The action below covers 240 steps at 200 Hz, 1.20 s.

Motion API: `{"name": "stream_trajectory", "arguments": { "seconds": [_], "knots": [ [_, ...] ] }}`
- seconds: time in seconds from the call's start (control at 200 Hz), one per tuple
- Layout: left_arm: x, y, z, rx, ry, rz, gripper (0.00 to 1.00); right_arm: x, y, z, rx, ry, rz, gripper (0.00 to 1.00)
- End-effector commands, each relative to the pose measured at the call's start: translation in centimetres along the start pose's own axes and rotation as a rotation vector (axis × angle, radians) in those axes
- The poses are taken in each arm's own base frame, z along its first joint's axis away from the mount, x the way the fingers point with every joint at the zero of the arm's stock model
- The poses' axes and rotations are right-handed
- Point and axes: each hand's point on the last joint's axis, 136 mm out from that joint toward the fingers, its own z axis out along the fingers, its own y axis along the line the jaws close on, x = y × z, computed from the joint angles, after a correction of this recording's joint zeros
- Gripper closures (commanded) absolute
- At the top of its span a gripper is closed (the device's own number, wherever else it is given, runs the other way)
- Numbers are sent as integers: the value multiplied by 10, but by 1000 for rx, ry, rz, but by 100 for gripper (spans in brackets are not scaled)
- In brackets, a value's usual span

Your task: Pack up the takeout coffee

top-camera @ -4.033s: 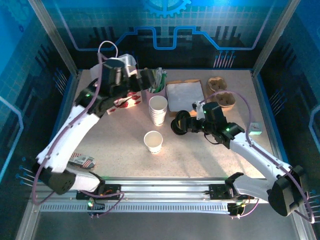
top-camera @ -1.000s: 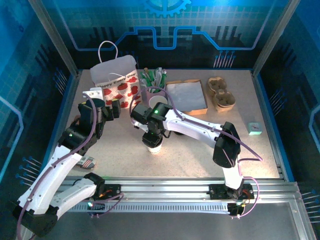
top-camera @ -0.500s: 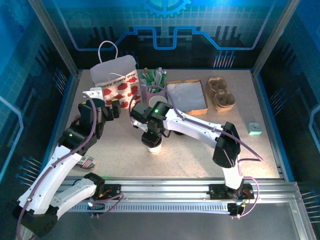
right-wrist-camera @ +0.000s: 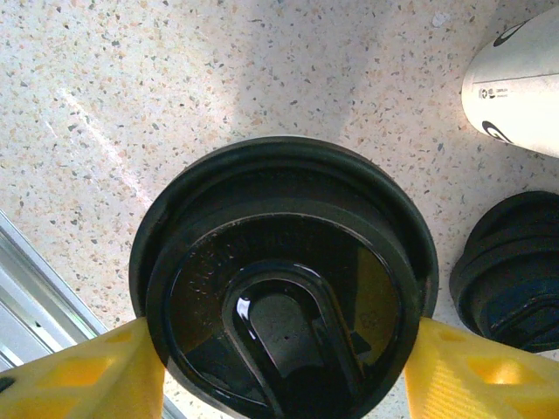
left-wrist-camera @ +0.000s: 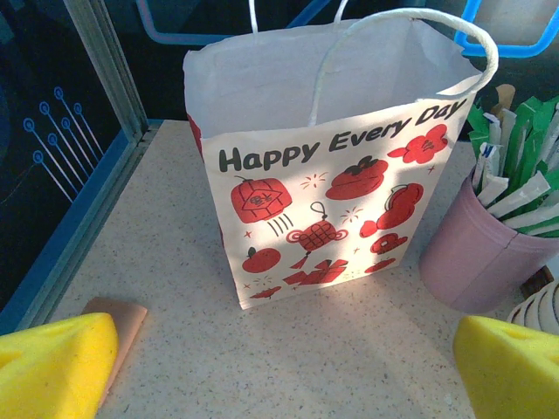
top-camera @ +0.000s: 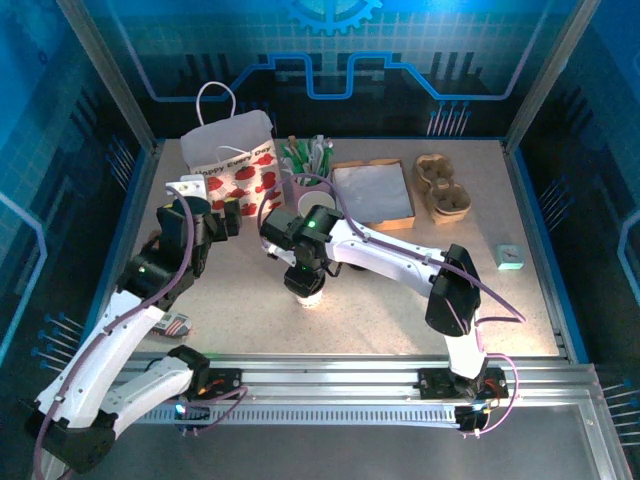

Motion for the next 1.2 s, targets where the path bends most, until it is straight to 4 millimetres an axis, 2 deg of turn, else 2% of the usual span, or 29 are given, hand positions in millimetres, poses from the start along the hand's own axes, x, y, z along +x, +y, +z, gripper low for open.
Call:
{"name": "stream_trajectory", "arguments": {
  "seconds": [0.0, 0.36, 0.625, 0.86, 0.95, 1.03, 1.196],
  "knots": [
    [2, -1, 2, 6, 5, 1, 1, 11, 6, 5, -8, 45, -20, 34],
    [2, -1, 3, 9, 8, 3, 1, 11, 10, 13, -36, 50, -18, 34],
    [3, -1, 3, 7, 9, 4, 1, 22, 6, 34, -79, 91, 19, 34],
    [3, -2, 3, 11, 13, 7, 1, 44, 11, 65, -106, 161, 47, 35],
    [3, -2, 3, 11, 11, 6, 1, 50, 12, 71, -110, 172, 56, 35],
    [3, -1, 2, 7, 10, 8, 1, 50, 11, 67, -110, 162, 62, 35],
    [1, 0, 1, 4, 2, 4, 1, 38, 3, 41, -106, 94, 72, 35]
  ]
}}
